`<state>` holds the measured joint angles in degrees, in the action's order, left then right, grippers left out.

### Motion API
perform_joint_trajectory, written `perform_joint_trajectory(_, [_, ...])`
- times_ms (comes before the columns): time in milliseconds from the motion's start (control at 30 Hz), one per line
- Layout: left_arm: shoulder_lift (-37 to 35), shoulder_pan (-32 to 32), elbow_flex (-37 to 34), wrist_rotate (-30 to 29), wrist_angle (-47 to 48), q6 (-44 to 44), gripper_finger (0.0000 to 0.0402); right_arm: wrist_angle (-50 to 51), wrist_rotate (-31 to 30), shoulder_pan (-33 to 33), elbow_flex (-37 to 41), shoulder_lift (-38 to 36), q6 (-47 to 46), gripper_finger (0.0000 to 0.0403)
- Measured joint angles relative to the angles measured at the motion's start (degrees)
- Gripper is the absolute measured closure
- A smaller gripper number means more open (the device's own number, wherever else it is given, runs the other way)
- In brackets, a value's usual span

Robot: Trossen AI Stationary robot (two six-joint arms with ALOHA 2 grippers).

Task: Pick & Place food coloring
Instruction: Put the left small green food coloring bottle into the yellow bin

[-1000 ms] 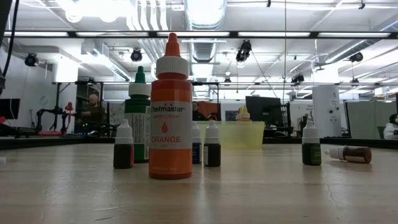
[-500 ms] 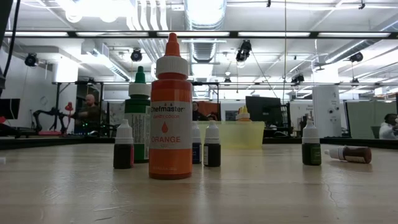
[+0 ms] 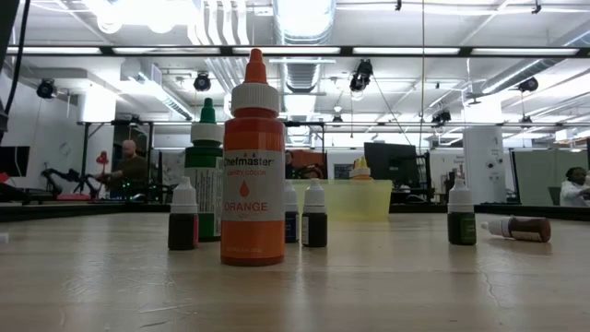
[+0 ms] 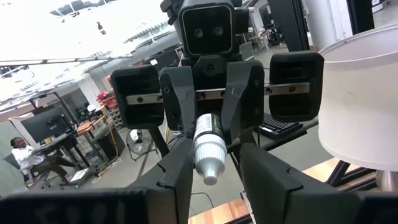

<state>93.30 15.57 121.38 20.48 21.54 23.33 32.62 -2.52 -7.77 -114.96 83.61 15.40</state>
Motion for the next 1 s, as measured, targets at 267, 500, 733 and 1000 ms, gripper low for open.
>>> perform_joint_trajectory(267, [0.0, 0.0, 0.0, -0.1, -0.1, -0.3, 0.0345, 0.2, 0.0, 0.0, 0.0, 0.0, 0.0, 0.0332])
perform_joint_trajectory(500, [0.0, 0.0, 0.0, -0.1, -0.8, -0.5, 0.0351, 0.1, 0.0, 0.0, 0.0, -0.1, -0.2, 0.0332])
perform_joint_trajectory(733, [0.1, 0.0, -0.1, 0.0, -2.3, -0.6, 0.0351, -0.3, 0.0, 0.0, 0.0, -0.1, -0.4, 0.0333])
perform_joint_trajectory(1000, [0.1, 0.0, -0.1, 0.0, -3.0, -0.8, 0.0351, -0.7, 0.0, 0.0, 0.0, -0.1, -0.4, 0.0332])
